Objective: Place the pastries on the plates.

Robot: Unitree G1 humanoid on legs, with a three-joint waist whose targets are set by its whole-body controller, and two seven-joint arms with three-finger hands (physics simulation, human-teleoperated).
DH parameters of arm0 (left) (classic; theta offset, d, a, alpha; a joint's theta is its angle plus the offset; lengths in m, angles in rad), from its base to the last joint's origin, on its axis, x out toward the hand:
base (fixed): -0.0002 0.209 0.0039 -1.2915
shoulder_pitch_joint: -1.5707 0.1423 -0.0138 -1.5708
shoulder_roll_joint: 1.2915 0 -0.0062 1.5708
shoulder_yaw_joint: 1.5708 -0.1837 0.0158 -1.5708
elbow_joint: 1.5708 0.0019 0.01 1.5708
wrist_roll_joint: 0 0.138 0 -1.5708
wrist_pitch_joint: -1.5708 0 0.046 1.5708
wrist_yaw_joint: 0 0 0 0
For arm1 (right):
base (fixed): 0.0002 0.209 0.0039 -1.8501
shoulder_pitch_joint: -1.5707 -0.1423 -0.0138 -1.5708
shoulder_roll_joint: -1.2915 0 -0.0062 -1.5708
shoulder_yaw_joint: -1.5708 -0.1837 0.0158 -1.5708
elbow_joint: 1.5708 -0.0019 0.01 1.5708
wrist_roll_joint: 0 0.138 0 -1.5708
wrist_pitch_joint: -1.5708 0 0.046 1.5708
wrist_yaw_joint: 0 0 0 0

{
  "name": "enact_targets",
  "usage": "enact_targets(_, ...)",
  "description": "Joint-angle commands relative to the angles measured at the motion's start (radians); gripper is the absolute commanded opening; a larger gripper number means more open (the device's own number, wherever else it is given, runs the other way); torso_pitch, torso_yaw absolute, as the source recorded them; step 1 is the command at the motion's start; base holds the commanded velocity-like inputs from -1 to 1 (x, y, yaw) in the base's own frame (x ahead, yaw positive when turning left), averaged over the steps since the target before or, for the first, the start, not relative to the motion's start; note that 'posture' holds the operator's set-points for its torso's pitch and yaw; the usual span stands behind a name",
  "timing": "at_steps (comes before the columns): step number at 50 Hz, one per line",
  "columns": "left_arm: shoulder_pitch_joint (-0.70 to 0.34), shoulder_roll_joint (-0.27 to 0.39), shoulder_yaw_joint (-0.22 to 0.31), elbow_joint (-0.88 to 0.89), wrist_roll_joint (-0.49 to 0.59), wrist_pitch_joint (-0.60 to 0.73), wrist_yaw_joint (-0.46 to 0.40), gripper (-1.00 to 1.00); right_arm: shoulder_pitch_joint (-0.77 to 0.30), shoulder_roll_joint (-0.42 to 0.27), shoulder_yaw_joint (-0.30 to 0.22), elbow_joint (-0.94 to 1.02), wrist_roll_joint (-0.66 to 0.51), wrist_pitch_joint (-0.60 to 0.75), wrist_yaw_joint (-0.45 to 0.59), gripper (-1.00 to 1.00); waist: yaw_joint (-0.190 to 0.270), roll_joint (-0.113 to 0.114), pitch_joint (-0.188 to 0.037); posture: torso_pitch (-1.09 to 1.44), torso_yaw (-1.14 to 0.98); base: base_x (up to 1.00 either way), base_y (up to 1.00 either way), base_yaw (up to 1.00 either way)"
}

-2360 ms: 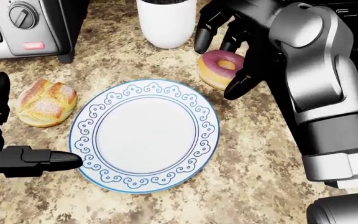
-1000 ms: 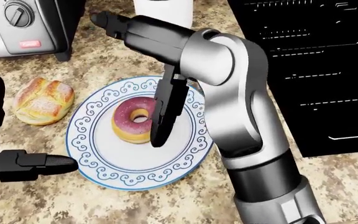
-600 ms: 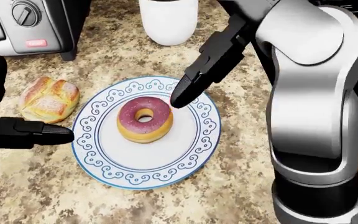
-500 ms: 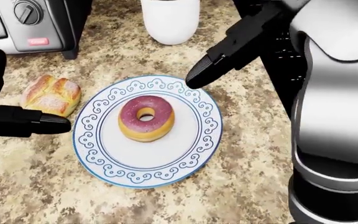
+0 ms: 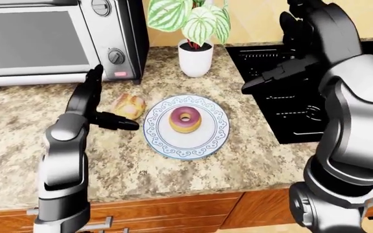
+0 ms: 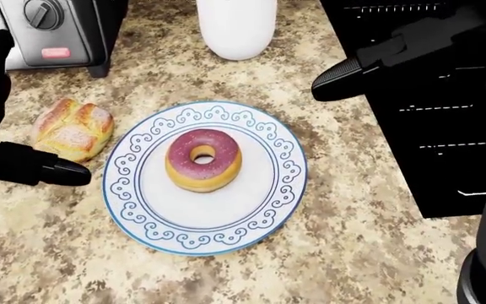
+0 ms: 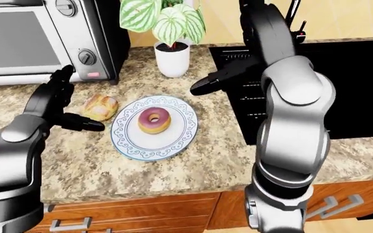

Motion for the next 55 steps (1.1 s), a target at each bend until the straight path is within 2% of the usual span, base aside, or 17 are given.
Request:
enact_targets(1,-0.021,0.01,0.012,-0.035,0.01,-0.034,0.002,1.0,-0.023,-0.008,-0.007,-0.021,0.009,-0.026,-0.023,1.0,0.0,0.002,-0.027,0.0,0.0,0.0,0.0,0.0)
enact_targets(7,-0.02,0.003,0.009,-0.034,0.017,-0.038,-0.009,1.0,-0.014,-0.012,-0.009,-0.018,0.03,-0.032,-0.043,1.0,0.001,0.001,-0.029,0.0,0.0,0.0,0.0,0.0)
enact_targets(9,-0.023,0.001,0.004,-0.033,0.021,-0.04,-0.011,0.83,-0.013,-0.012,-0.009,-0.02,0.036,-0.031,-0.048,1.0,0.002,0.001,-0.029,0.0,0.0,0.0,0.0,0.0)
enact_targets(11,-0.024,-0.003,-0.001,-0.032,0.028,-0.043,-0.013,0.82,-0.012,-0.015,-0.009,-0.022,0.04,-0.03,-0.052,1.0,0.002,0.0,-0.029,0.0,0.0,0.0,0.0,0.0)
enact_targets(12,-0.023,-0.006,-0.004,-0.032,0.03,-0.045,-0.014,0.73,-0.011,-0.015,-0.01,-0.023,0.043,-0.03,-0.055,1.0,0.002,0.0,-0.029,0.0,0.0,0.0,0.0,0.0)
enact_targets(13,-0.025,-0.008,-0.004,-0.03,0.032,-0.047,-0.013,0.73,-0.01,-0.015,-0.01,-0.022,0.044,-0.031,-0.056,1.0,0.002,-0.001,-0.029,0.0,0.0,0.0,0.0,0.0)
enact_targets(17,-0.025,-0.012,-0.014,-0.035,0.048,-0.054,-0.026,0.52,-0.007,-0.018,-0.008,-0.02,0.053,-0.034,-0.065,1.0,0.003,-0.001,-0.029,0.0,0.0,0.0,0.0,0.0)
enact_targets(24,-0.025,-0.023,-0.023,-0.048,0.077,-0.061,-0.038,0.41,-0.013,-0.018,-0.013,-0.009,0.068,-0.04,-0.077,1.0,0.002,-0.002,-0.028,0.0,0.0,0.0,0.0,0.0)
enact_targets(34,-0.028,-0.036,-0.04,-0.008,0.113,-0.105,-0.041,0.43,-0.021,-0.039,-0.017,-0.034,0.083,-0.01,-0.074,1.0,0.004,-0.004,-0.028,0.0,0.0,0.0,0.0,0.0)
enact_targets(40,-0.004,-0.033,-0.058,-0.024,0.185,-0.133,-0.06,0.4,-0.003,-0.039,-0.021,-0.049,0.089,-0.008,-0.08,1.0,0.004,-0.005,-0.029,0.0,0.0,0.0,0.0,0.0)
enact_targets(45,0.008,-0.048,-0.053,-0.035,0.219,-0.144,-0.082,0.35,0.004,-0.036,-0.02,-0.045,0.093,-0.016,-0.089,1.0,0.003,-0.005,-0.03,0.0,0.0,0.0,0.0,0.0)
enact_targets(47,0.008,-0.05,-0.055,-0.029,0.239,-0.156,-0.084,0.25,0.007,-0.037,-0.021,-0.054,0.094,-0.01,-0.088,1.0,0.003,-0.004,-0.03,0.0,0.0,0.0,0.0,0.0)
enact_targets(49,0.004,-0.051,-0.055,-0.025,0.254,-0.163,-0.089,0.07,0.007,-0.036,-0.022,-0.053,0.095,-0.011,-0.092,1.0,0.004,-0.005,-0.031,0.0,0.0,0.0,0.0,0.0)
enact_targets(51,0.003,-0.052,-0.052,-0.022,0.261,-0.168,-0.091,0.04,0.01,-0.034,-0.02,-0.052,0.097,-0.014,-0.095,1.0,0.004,-0.005,-0.031,0.0,0.0,0.0,0.0,0.0)
enact_targets(53,0.003,-0.051,-0.051,-0.016,0.271,-0.176,-0.093,-0.13,0.014,-0.035,-0.019,-0.051,0.097,-0.02,-0.097,1.0,0.003,-0.004,-0.031,0.0,0.0,0.0,0.0,0.0)
enact_targets(55,0.002,-0.053,-0.052,-0.016,0.278,-0.179,-0.094,-0.18,0.01,-0.039,-0.022,-0.055,0.098,-0.014,-0.095,1.0,0.003,-0.004,-0.032,0.0,0.0,0.0,0.0,0.0)
